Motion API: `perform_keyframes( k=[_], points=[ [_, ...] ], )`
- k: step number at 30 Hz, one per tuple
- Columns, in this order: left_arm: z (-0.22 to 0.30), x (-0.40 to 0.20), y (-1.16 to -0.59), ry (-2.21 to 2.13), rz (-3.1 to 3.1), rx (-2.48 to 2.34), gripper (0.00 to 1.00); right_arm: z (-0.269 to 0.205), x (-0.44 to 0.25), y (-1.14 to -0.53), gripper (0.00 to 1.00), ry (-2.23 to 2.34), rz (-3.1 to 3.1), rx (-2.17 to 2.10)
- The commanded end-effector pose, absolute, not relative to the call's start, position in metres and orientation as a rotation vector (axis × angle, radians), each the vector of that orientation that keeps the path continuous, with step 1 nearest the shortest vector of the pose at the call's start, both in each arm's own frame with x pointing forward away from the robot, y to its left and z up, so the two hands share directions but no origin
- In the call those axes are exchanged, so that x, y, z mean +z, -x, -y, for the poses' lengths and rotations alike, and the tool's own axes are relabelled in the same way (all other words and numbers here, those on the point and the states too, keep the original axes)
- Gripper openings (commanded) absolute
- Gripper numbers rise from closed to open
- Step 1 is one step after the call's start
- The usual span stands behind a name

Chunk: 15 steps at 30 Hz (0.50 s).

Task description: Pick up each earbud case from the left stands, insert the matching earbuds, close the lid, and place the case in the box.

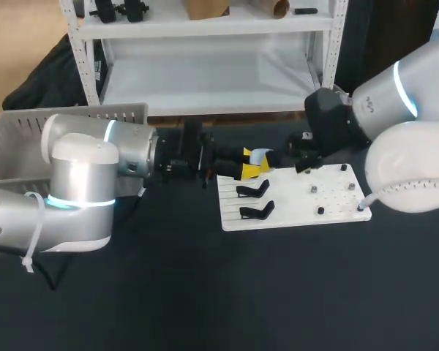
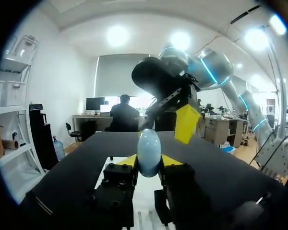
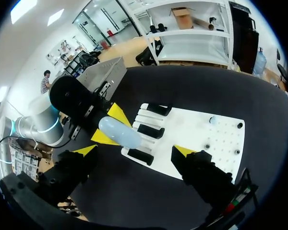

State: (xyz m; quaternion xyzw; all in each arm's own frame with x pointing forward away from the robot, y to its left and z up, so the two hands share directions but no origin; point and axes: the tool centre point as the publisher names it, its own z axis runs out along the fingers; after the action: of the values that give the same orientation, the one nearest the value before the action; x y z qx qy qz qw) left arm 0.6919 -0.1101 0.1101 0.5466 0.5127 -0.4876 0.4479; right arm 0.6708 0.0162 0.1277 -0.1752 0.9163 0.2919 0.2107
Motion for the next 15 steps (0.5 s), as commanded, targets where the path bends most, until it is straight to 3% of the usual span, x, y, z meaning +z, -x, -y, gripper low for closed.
perform_keyframes(
  k=[1, 15],
  points=[
    [0.1104, 0.1098, -0.6932, -1.355, -1.268, -1.209, 0.00, -0.0169, 0.1257, -0.6759, 1.00, 0.483, -2.550, 0.809],
    [0.1104, 0.1098, -0.6932, -1.355, -1.268, -1.209, 0.00, -0.0160, 0.1188, -0.6814, 1.00, 0.472, -2.575, 0.786]
  ],
)
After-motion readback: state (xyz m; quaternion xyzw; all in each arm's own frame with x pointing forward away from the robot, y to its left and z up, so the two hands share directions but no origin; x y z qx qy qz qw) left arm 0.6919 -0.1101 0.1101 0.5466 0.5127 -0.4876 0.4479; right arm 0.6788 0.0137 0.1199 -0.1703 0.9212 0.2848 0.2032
